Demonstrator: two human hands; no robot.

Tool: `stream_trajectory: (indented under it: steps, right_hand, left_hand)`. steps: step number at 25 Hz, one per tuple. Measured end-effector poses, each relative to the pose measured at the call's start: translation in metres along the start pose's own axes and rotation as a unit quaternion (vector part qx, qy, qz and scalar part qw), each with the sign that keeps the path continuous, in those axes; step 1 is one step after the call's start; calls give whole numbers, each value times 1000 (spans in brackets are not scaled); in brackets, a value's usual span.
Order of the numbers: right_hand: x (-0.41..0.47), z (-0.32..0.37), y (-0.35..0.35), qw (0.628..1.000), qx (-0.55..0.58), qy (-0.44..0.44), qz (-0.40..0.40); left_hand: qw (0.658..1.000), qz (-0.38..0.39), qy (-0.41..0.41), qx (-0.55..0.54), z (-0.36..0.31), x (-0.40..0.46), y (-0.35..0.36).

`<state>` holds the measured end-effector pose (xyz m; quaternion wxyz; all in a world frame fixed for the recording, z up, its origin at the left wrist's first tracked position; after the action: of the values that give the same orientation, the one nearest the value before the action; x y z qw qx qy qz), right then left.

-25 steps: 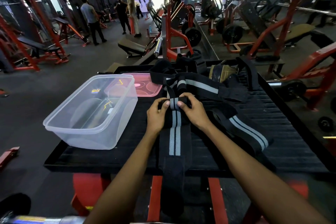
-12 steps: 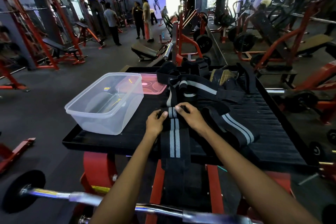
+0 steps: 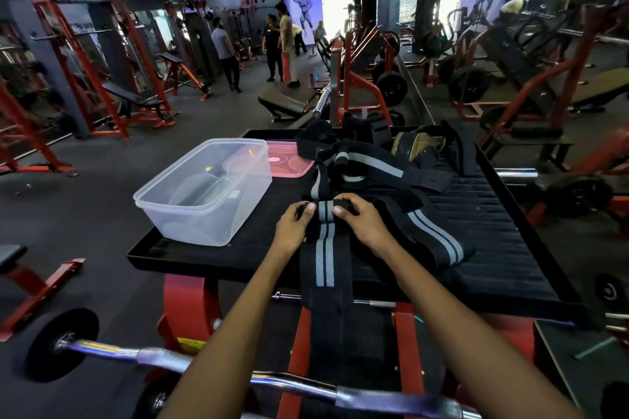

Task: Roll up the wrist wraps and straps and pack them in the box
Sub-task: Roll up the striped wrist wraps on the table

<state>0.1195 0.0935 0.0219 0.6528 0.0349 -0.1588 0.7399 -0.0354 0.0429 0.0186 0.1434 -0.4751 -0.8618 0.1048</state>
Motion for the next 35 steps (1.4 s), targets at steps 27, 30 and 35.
stream_trajectory:
  steps: [27, 30, 35]
  right_hand:
    - [1, 3, -4, 1000, -15, 8, -3]
    - [-1, 3, -3, 1000, -30, 2, 6]
    - [0, 3, -2, 999, -40, 10, 6]
  left_hand:
    - [999, 19, -34, -37, 10, 4, 6]
    - [999, 25, -34, -24, 15, 8, 8]
    - [1000, 8, -13, -3, 13, 12, 5]
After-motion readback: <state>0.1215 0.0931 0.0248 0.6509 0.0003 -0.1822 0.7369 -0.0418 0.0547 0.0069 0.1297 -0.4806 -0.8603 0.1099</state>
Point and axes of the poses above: each hand's wrist, its own x-axis towards the middle knuckle, its own y-axis out of the palm, z = x × y, the point moved 5 cm from there along x, towards the middle knuckle, and after that the axes turned 11 degrees about -z, right-handed, at the moved point
